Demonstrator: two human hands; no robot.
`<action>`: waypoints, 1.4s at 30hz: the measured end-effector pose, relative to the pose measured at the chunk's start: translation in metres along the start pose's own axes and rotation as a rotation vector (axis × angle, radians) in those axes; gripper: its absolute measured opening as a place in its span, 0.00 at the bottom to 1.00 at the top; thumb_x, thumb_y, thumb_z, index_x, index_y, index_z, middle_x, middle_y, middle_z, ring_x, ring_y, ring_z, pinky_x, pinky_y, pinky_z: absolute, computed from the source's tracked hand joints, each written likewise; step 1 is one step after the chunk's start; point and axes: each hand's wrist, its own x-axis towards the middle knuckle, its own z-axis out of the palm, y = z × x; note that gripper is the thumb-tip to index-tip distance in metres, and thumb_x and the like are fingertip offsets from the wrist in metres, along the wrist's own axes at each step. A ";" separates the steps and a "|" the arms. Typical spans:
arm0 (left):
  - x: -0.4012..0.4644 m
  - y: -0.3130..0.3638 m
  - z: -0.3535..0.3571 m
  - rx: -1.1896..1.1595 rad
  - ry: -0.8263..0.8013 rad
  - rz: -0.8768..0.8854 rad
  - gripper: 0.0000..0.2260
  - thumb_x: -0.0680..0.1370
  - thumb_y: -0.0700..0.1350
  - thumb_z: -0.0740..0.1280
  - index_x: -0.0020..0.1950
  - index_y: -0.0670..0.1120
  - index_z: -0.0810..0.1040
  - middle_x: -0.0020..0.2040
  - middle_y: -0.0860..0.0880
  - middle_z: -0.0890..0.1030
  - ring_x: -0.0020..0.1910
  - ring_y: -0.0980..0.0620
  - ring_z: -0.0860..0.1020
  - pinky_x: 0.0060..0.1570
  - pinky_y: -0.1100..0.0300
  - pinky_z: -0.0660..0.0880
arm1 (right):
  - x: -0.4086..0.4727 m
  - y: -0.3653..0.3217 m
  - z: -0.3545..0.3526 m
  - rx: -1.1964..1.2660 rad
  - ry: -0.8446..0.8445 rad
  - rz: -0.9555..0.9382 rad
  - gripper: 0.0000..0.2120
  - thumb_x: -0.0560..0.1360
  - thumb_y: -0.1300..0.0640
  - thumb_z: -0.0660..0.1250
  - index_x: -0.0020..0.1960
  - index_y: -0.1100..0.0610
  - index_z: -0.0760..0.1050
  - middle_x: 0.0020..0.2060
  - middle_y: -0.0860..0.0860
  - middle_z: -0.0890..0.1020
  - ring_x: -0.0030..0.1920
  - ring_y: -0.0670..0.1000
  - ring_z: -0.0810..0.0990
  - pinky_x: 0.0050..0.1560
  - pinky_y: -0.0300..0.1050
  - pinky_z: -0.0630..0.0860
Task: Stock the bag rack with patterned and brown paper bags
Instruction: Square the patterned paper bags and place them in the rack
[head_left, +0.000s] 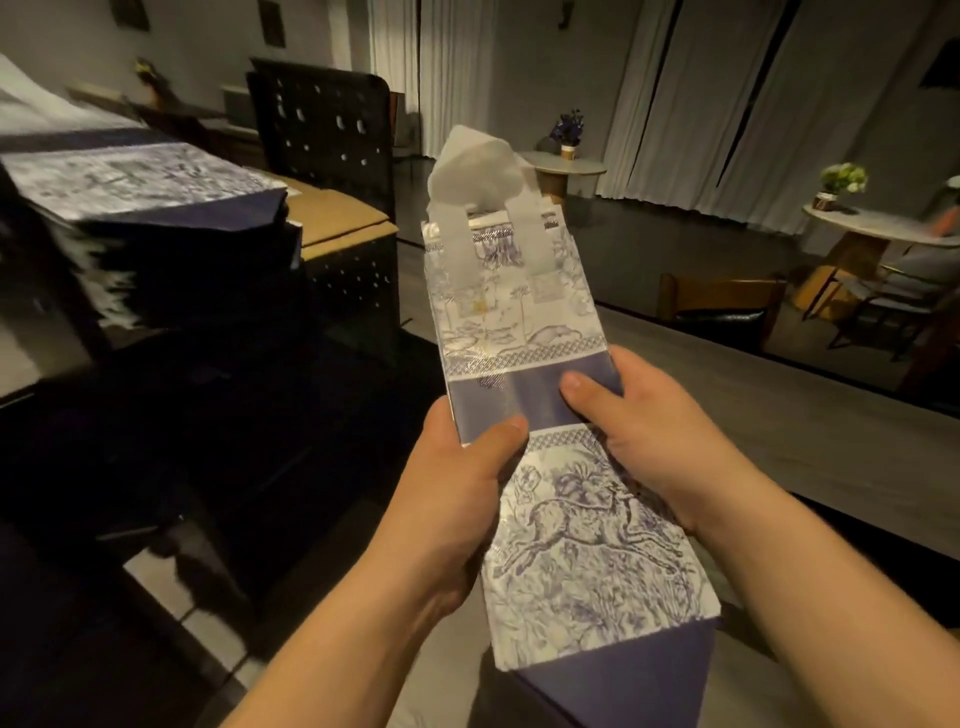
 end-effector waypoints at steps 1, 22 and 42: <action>0.001 0.008 0.003 0.009 -0.006 0.009 0.10 0.82 0.44 0.68 0.63 0.52 0.76 0.49 0.48 0.88 0.47 0.48 0.88 0.39 0.57 0.83 | 0.005 -0.008 -0.003 -0.002 0.009 -0.020 0.07 0.84 0.54 0.67 0.60 0.47 0.80 0.52 0.40 0.88 0.52 0.42 0.86 0.51 0.44 0.79; -0.017 0.162 -0.031 0.084 0.072 0.259 0.13 0.83 0.49 0.65 0.64 0.44 0.79 0.52 0.43 0.87 0.47 0.42 0.87 0.50 0.40 0.83 | 0.107 -0.187 0.047 0.127 -0.309 -0.139 0.09 0.83 0.56 0.67 0.60 0.56 0.82 0.41 0.51 0.89 0.38 0.49 0.88 0.38 0.41 0.84; -0.039 0.192 -0.119 0.253 0.342 0.212 0.21 0.84 0.57 0.57 0.52 0.40 0.79 0.32 0.43 0.79 0.24 0.49 0.73 0.21 0.60 0.69 | 0.201 -0.257 0.228 -0.050 -0.669 0.009 0.11 0.82 0.51 0.68 0.55 0.59 0.80 0.38 0.54 0.87 0.32 0.50 0.86 0.30 0.41 0.80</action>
